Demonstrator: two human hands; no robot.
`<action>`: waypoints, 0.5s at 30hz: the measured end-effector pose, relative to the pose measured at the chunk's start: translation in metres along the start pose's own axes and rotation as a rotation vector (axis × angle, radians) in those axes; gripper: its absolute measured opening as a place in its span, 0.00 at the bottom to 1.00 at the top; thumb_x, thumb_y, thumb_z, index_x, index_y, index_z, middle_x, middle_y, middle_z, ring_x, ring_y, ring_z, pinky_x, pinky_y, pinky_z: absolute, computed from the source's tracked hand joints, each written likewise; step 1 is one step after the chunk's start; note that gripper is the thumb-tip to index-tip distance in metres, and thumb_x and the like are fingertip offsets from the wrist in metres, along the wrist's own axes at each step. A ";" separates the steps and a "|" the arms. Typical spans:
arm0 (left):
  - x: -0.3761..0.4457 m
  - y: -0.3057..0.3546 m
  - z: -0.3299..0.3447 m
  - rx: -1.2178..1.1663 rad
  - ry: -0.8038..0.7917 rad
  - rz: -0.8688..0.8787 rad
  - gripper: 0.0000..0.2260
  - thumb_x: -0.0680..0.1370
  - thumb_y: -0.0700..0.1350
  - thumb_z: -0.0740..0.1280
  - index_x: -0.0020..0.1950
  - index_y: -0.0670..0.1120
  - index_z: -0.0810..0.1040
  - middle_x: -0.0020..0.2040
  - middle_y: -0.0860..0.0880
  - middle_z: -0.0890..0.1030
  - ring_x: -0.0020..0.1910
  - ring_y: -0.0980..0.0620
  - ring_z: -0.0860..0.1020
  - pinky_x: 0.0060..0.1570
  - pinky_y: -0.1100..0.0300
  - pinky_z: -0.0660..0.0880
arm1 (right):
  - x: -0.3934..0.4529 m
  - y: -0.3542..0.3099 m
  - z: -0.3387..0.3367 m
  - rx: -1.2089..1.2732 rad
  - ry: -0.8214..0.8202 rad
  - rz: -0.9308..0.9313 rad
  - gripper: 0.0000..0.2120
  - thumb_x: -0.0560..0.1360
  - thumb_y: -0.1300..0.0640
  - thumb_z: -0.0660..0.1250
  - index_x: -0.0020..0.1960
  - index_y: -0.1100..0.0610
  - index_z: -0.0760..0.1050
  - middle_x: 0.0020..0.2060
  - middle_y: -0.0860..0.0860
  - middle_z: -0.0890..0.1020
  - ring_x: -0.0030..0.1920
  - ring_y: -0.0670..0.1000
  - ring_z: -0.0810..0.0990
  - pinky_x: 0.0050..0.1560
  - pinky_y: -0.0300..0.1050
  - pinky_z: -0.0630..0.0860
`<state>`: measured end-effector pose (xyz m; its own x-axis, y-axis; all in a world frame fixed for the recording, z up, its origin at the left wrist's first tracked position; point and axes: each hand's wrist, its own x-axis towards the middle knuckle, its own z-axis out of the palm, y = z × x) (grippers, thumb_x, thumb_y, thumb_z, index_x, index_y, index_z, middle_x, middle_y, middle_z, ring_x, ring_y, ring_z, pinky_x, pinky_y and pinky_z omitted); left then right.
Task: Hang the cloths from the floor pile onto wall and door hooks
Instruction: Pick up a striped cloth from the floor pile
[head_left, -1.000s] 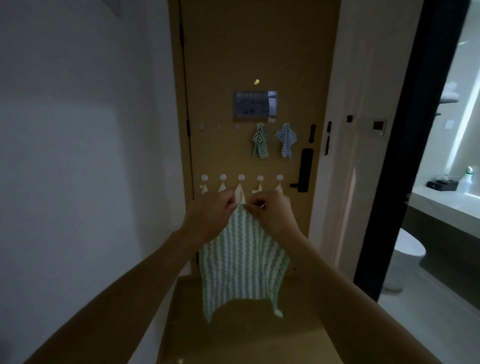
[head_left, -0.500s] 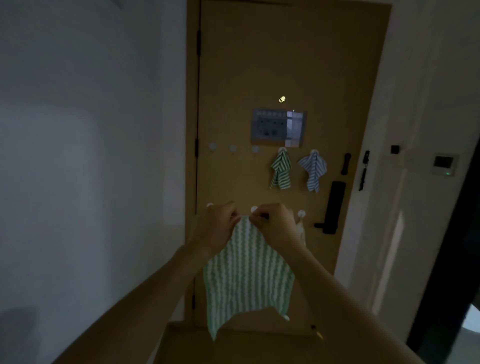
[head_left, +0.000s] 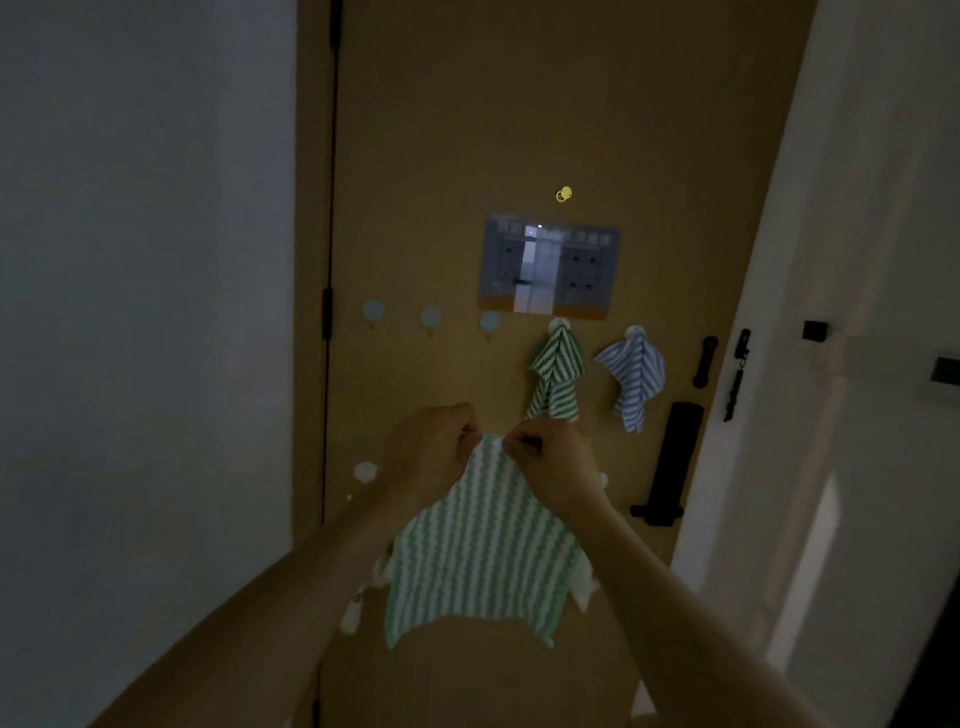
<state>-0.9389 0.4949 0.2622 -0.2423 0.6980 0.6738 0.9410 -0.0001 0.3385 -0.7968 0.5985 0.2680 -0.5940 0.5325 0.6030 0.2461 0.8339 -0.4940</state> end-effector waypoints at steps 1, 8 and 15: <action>0.009 -0.011 0.007 -0.004 0.002 0.009 0.08 0.81 0.44 0.64 0.45 0.41 0.77 0.40 0.45 0.80 0.38 0.47 0.77 0.41 0.45 0.74 | 0.012 0.008 0.007 -0.001 0.004 -0.001 0.08 0.76 0.60 0.67 0.39 0.57 0.80 0.30 0.42 0.76 0.33 0.35 0.74 0.33 0.29 0.67; 0.080 -0.088 0.061 0.006 0.047 -0.019 0.08 0.80 0.46 0.66 0.46 0.42 0.80 0.43 0.47 0.82 0.41 0.50 0.78 0.41 0.49 0.75 | 0.102 0.069 0.059 -0.010 -0.032 0.034 0.09 0.76 0.60 0.67 0.38 0.59 0.80 0.31 0.47 0.78 0.32 0.45 0.73 0.34 0.39 0.67; 0.181 -0.148 0.113 0.046 0.114 -0.076 0.09 0.79 0.47 0.67 0.46 0.43 0.80 0.43 0.48 0.82 0.40 0.54 0.76 0.42 0.51 0.75 | 0.217 0.134 0.094 -0.056 -0.008 0.050 0.11 0.77 0.56 0.66 0.40 0.61 0.81 0.36 0.56 0.82 0.35 0.53 0.76 0.39 0.45 0.73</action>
<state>-1.0950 0.7020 0.2596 -0.3361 0.6087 0.7187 0.9281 0.0842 0.3627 -0.9653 0.8123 0.2737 -0.5863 0.5727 0.5730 0.3179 0.8132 -0.4874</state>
